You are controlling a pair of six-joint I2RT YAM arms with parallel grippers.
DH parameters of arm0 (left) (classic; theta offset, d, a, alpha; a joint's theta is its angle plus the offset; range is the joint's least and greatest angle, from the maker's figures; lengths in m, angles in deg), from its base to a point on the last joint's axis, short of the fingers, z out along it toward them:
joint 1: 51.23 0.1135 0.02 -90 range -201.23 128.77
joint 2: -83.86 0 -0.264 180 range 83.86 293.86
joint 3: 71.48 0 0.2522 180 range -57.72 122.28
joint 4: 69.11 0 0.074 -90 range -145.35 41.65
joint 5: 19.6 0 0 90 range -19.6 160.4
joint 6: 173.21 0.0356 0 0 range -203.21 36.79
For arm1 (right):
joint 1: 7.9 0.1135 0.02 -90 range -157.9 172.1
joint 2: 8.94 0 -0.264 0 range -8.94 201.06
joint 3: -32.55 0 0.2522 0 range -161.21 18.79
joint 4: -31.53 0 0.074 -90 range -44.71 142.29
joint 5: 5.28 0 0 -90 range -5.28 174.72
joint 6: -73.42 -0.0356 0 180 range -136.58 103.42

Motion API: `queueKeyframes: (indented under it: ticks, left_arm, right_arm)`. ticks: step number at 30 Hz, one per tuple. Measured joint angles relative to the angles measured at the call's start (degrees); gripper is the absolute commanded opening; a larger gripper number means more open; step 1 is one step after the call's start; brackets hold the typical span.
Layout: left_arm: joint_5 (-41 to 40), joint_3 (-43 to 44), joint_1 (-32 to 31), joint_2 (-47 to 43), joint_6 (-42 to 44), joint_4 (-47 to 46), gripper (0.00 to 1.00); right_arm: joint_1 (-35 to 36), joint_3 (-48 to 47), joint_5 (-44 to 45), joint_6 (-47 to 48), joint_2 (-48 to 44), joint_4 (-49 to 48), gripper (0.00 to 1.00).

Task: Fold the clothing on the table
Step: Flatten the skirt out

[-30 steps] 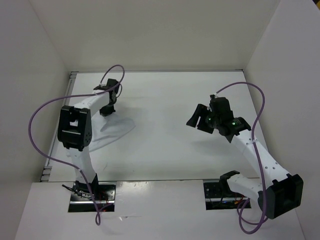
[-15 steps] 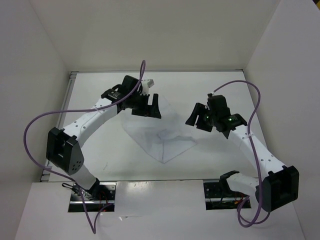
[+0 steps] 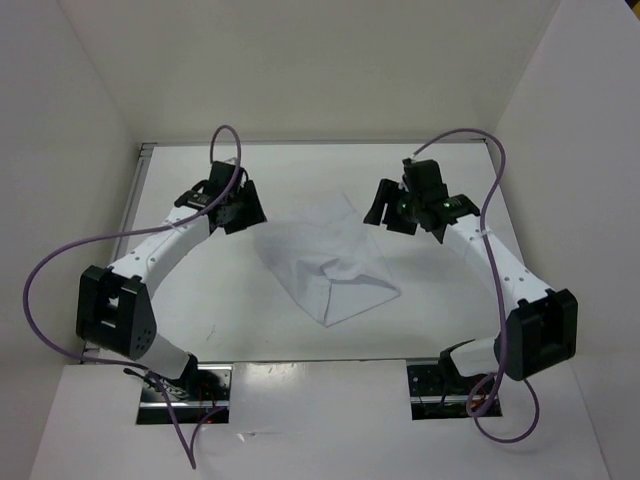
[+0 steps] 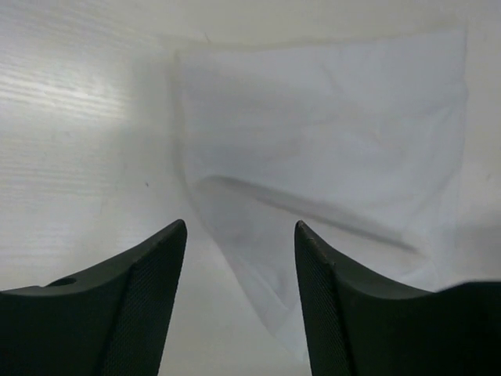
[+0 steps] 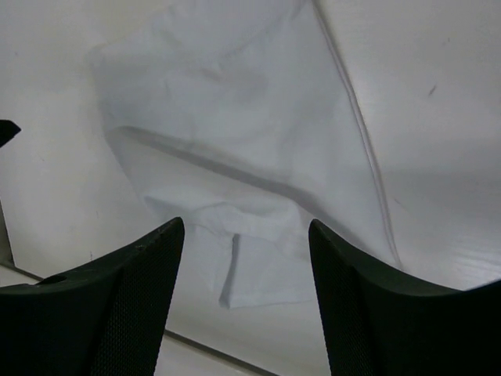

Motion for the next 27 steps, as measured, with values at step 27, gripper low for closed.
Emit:
queueKeyframes:
  ticks: [27]
  left_arm:
    - [1.1, 1.5, 7.3, 23.1, -9.4, -13.4, 0.56]
  right_arm:
    - [-5.2, -42.7, -14.3, 16.6, 49.9, 1.3, 0.5]
